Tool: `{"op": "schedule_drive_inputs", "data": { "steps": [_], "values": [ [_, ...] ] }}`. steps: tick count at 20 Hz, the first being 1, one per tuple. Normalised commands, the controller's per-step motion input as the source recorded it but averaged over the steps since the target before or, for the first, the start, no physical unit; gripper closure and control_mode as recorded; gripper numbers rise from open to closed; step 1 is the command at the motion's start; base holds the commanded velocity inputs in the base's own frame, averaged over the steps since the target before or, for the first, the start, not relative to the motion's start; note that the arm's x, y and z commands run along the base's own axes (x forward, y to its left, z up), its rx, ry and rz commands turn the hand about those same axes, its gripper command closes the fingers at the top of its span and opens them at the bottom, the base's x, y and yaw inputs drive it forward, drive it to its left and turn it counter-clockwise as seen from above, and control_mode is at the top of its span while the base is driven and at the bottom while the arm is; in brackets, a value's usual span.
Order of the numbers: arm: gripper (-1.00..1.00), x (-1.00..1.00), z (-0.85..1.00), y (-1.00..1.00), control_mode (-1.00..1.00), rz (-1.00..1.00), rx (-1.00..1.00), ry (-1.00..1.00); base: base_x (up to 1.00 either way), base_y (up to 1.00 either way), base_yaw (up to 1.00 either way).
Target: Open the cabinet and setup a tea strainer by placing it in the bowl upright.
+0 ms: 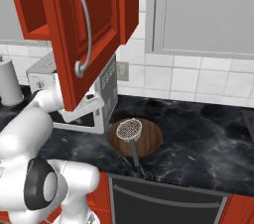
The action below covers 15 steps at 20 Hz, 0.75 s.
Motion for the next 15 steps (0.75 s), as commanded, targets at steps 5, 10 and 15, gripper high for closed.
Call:
{"op": "schedule_drive_inputs", "data": {
  "steps": [5,10,15],
  "values": [
    [-1.0,-0.05,0.48,0.1,-1.0,-0.04,0.21,0.26,0.0,0.0,0.0],
    [-1.0,-0.42,0.44,0.01,-1.0,0.0,0.11,0.05,0.0,0.0,0.0],
    [-1.0,-0.71,0.39,0.2,-1.0,-0.05,-0.05,-0.09,0.0,0.0,0.0]
  ]
}}
